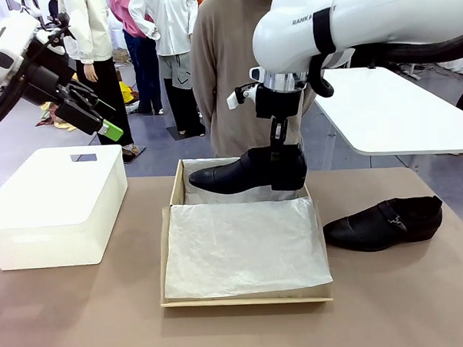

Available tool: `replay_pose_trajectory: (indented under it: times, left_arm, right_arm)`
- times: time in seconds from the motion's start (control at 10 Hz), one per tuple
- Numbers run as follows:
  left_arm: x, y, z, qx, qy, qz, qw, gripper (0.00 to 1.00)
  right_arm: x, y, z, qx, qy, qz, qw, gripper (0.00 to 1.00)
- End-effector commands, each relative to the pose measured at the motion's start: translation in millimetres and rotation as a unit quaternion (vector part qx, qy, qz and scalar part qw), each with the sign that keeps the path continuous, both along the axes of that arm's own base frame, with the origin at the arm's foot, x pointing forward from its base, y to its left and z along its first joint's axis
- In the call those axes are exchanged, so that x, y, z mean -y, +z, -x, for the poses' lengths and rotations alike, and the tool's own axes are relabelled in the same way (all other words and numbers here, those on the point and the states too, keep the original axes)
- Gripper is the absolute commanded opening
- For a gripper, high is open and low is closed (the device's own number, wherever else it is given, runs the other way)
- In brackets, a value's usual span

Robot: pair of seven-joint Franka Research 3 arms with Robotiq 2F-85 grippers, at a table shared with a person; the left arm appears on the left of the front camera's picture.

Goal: Pack the shoes into the box.
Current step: Place one shoe of the Shoes into the Shoes Box.

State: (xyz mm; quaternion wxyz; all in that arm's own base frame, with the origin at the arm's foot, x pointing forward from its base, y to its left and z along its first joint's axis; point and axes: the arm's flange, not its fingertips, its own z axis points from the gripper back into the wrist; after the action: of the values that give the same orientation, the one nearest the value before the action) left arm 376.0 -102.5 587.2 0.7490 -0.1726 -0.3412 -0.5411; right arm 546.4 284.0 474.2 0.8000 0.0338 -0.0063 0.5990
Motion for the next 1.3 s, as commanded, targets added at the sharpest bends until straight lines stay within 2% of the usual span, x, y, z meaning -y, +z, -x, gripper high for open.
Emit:
replay_pose_trajectory:
  times: [0.0,0.5,1.2]
  left_arm:
    - [-2,0,0,0.003,-0.008,0.006,1.000,1.00]
    - [-2,0,0,0.003,-0.008,0.006,1.000,1.00]
    - [-2,0,0,0.003,-0.008,0.006,1.000,1.00]
  right_arm:
    - [-9,-2,-10,0.019,0.005,0.012,1.000,0.00]
    - [-27,-21,-27,0.009,0.030,0.014,0.999,0.00]
    - [-25,-60,-60,0.018,0.040,0.005,0.999,0.00]
